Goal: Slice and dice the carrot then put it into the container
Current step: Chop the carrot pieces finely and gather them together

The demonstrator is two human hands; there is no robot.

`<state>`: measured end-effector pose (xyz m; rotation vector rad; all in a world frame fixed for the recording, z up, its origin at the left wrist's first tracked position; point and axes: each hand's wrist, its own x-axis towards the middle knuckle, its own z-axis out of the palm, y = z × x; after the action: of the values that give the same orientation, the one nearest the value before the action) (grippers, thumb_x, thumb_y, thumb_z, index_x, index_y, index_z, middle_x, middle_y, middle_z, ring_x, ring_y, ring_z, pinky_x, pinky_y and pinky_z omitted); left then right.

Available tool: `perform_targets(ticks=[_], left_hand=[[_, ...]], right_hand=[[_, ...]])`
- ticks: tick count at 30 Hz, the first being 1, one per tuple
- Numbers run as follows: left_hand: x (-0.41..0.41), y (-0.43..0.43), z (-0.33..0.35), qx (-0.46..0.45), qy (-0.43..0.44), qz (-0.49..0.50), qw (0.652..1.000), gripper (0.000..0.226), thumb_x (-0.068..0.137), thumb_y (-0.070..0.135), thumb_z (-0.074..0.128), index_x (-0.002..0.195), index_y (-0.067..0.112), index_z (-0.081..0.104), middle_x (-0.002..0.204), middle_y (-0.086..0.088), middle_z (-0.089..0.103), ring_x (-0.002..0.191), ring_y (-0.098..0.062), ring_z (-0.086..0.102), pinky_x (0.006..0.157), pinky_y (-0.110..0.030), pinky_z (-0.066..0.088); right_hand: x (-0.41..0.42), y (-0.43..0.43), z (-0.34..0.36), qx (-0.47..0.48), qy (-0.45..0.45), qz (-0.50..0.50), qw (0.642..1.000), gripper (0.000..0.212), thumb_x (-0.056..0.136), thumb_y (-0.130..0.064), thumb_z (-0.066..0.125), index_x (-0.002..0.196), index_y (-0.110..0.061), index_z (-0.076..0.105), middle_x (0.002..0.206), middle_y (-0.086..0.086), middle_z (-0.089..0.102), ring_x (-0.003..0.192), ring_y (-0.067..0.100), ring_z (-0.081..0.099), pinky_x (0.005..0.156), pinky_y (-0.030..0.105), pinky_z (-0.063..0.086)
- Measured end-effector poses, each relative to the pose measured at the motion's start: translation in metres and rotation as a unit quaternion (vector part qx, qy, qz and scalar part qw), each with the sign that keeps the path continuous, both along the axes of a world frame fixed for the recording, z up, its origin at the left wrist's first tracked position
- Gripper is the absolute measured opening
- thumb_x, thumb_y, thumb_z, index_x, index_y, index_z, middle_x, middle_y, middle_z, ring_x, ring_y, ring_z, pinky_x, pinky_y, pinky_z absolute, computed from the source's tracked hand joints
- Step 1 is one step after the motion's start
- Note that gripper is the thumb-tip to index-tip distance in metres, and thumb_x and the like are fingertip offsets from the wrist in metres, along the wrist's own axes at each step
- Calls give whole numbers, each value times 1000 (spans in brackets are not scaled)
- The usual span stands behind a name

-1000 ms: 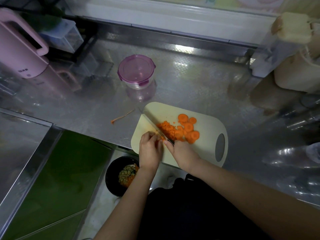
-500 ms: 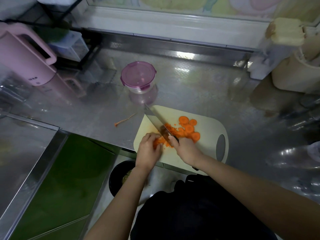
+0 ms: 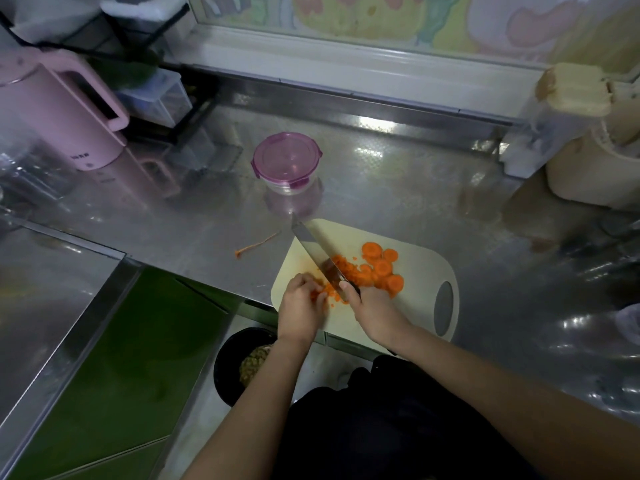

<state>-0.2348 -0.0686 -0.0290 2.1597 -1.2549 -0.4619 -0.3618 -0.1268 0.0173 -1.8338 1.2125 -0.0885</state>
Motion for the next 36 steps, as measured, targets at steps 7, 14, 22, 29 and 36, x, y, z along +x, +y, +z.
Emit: perform_targets(ticks=[7,14,22,29,36], left_hand=[[-1,2,-4,-7,6,6,1000,5,81,7,68,85,4,69,99,-3,60,87,-20,59,75,-25,48],[-4,3,-3,-7,-19,0,1000,8,83,7,65,89,2,68,96,-4,56,83,-20,56,69,-25,44],[-5,1,-1,-7,-19,3,1000,10,80,4,63,88,1,68,94,-8,58,87,-25,57,71,-31,47],[-6,-1,0,12,-45,-14,999,8,79,7,62,86,3,64,92,-9,57,85,-27,55,71,-35,47],[1,-10,10,91,-93,-60,990,17,86,17,55,100,7,59,105,-9,53,99,-27,50,84,-36,40]], right_hand=[[-4,3,-6,-24,28,23,999,49,100,-44,30,62,-17,45,59,-1,48,62,18,50,54,25,31],[2,2,-8,-14,39,22,999,55,101,-43,29,76,-4,58,66,8,54,71,27,57,61,29,36],[10,2,-10,-51,109,49,991,59,100,-46,30,98,3,62,95,23,67,89,35,64,65,30,41],[10,0,-14,-68,100,38,992,55,98,-48,33,87,-1,61,89,19,68,83,32,64,65,30,42],[-2,-5,-11,4,-7,-20,1000,47,99,-43,36,108,-7,64,99,12,67,95,25,61,78,26,43]])
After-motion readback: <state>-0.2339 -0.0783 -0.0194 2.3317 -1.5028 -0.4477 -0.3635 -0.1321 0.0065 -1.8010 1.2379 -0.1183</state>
